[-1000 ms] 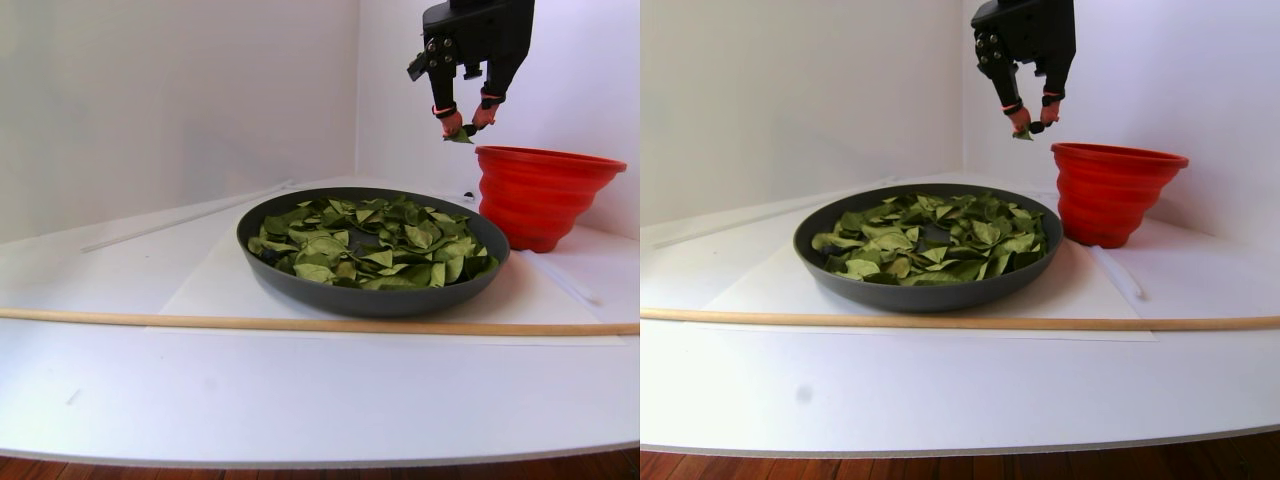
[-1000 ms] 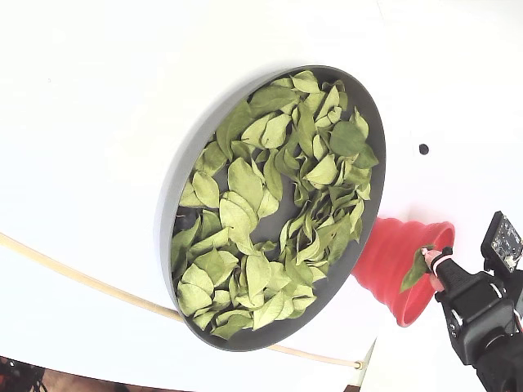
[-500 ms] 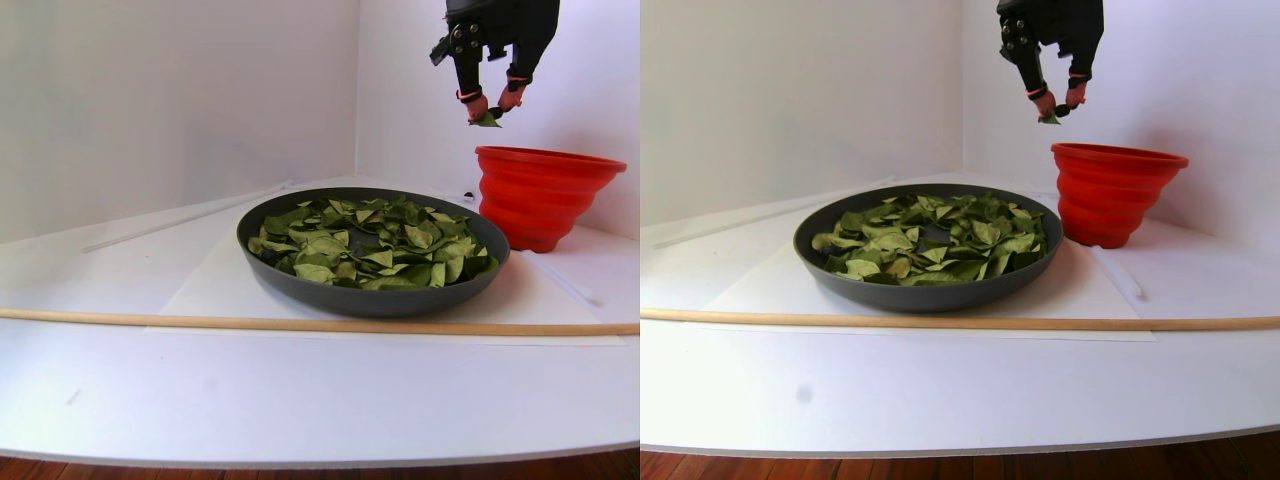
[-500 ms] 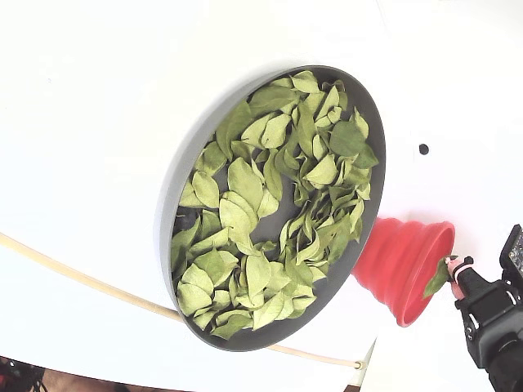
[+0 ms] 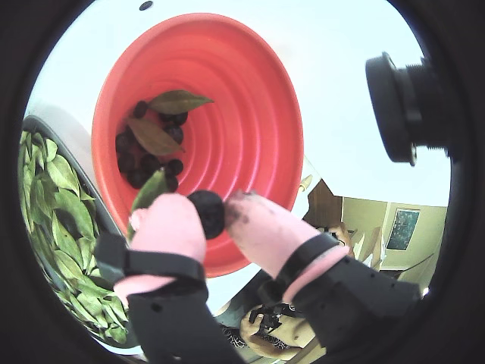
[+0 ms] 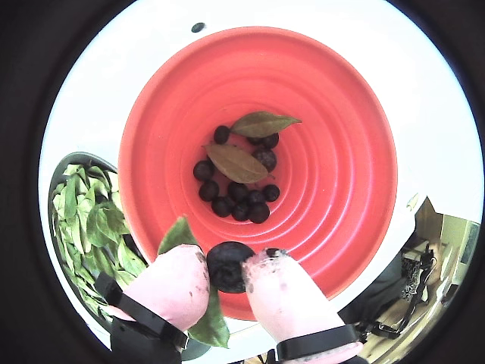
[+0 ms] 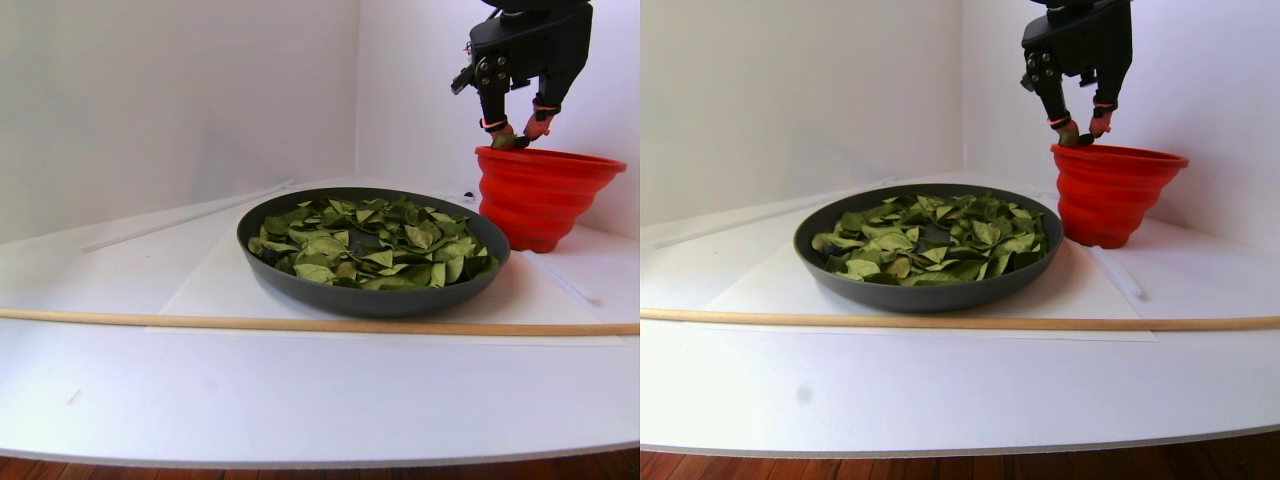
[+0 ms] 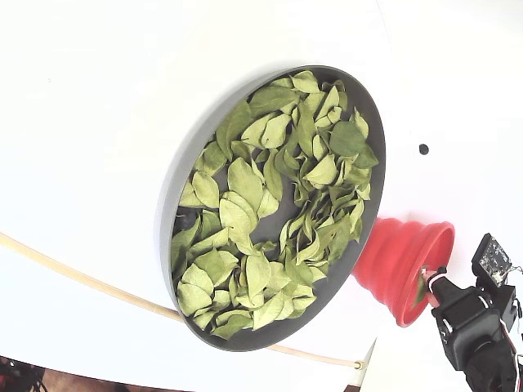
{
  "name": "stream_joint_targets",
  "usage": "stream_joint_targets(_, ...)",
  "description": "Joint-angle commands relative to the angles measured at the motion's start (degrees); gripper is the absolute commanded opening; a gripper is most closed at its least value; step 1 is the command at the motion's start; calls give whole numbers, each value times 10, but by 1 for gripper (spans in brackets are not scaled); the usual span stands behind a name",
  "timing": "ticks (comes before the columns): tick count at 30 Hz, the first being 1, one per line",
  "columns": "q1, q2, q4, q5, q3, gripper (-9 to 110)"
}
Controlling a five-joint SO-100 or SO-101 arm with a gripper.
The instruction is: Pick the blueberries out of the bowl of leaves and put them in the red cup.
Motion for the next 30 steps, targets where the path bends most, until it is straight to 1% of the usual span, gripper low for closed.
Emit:
stream_joint_targets(1, 29, 10, -13, -8, -40, 11)
stream_joint_targets(5, 32, 5, -14, -16, -34, 19)
stream_joint_targets(8, 32, 2, -14, -16, -33, 20)
stream_joint_targets(30, 25, 21, -27, 0, -55, 19)
